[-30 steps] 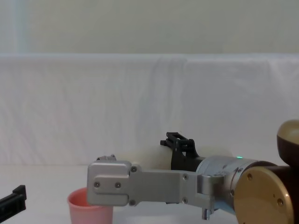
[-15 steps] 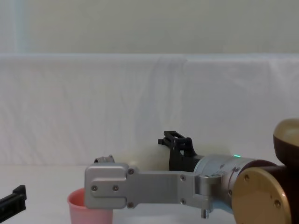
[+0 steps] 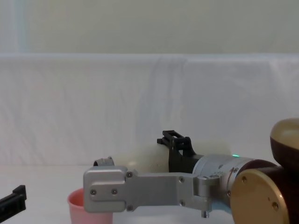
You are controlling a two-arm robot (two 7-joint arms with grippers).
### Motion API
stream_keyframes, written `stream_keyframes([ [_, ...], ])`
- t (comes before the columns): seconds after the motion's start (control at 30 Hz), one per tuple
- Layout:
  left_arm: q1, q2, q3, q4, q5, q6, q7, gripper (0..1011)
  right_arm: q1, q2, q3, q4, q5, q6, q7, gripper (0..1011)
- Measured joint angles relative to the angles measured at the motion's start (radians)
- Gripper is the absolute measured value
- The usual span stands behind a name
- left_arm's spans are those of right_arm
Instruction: Grasp the thermos with one hand and pour water into the cup lid.
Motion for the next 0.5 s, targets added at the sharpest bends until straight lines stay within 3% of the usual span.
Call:
stream_keyframes([
  [0.5, 0.000, 0.000, 0.000, 0.000, 0.000, 0.000, 0.000, 1001, 0.000, 0.000, 0.002, -0.001, -0.002, 0.001, 0.001, 951],
])
